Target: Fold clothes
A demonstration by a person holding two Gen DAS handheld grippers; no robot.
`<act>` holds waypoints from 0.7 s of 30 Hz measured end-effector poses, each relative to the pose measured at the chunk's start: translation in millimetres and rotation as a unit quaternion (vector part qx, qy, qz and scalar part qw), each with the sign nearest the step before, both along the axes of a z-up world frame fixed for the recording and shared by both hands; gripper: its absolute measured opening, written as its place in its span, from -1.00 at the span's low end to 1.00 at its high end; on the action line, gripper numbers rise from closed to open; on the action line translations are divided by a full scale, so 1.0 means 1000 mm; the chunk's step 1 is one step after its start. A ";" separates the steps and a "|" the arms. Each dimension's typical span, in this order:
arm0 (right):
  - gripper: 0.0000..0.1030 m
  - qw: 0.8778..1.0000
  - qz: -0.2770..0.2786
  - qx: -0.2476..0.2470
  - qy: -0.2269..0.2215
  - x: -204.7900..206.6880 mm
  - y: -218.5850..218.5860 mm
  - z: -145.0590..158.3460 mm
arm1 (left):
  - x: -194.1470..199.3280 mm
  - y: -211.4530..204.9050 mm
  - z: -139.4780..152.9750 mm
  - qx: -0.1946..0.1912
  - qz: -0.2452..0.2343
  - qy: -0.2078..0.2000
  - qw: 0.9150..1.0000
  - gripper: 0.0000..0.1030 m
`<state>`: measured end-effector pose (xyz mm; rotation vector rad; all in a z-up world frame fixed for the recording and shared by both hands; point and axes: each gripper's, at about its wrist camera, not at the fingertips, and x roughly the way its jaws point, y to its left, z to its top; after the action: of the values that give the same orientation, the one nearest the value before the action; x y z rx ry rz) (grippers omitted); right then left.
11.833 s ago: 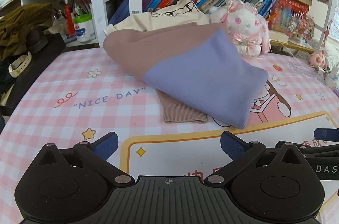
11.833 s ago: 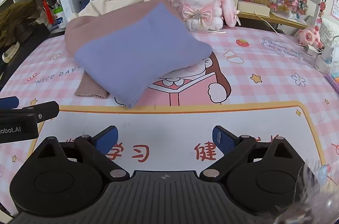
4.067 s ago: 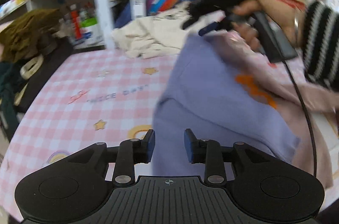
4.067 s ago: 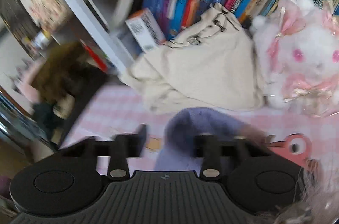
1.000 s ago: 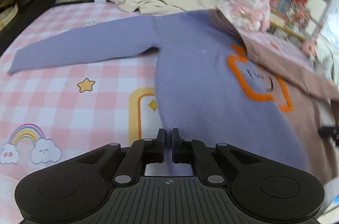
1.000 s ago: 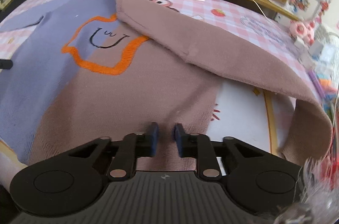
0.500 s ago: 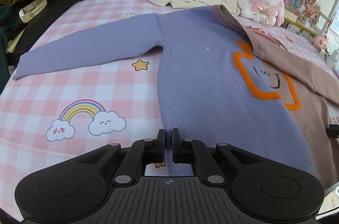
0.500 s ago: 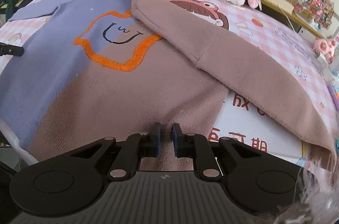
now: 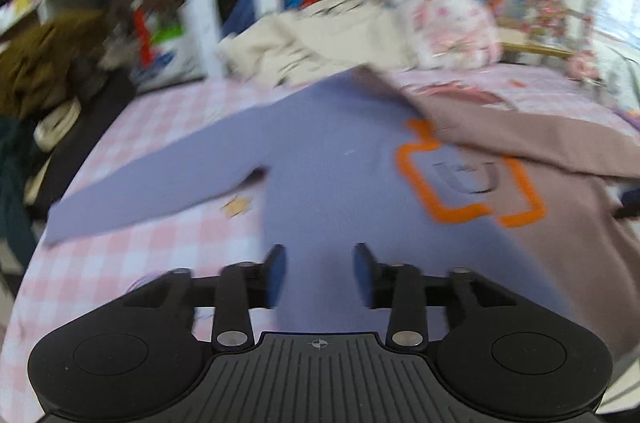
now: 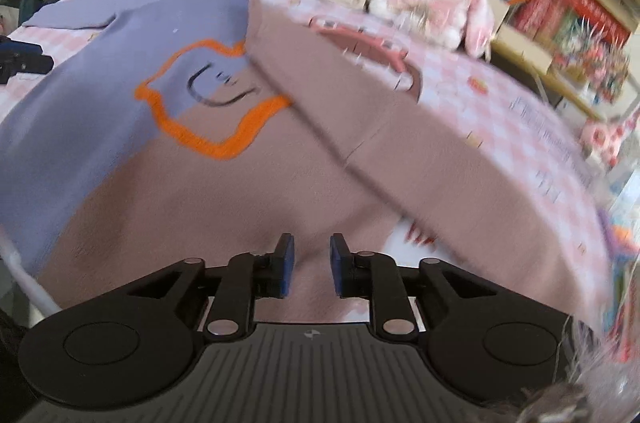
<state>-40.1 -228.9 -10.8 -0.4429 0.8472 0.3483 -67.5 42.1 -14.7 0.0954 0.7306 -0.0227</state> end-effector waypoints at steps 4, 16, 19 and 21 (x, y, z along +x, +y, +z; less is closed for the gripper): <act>-0.34 0.997 0.053 -0.035 -0.038 0.012 -0.004 0.001 | 0.002 -0.037 -0.004 0.002 -0.009 0.005 1.000 0.20; -0.32 0.962 0.239 -0.112 -0.074 0.053 -0.005 -0.030 | 0.000 -0.104 -0.023 0.043 0.069 0.053 0.995 0.38; -0.30 0.952 0.269 -0.116 -0.084 0.059 -0.006 -0.033 | -0.006 -0.109 -0.027 0.037 0.107 0.059 0.992 0.38; -0.28 0.946 0.291 -0.116 -0.082 0.065 -0.009 -0.032 | -0.009 -0.112 -0.029 0.031 0.133 0.062 0.989 0.38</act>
<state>25.1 -238.0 -42.7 -0.9353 0.5811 0.7499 -76.6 -69.5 -43.4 0.0556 0.8632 0.2500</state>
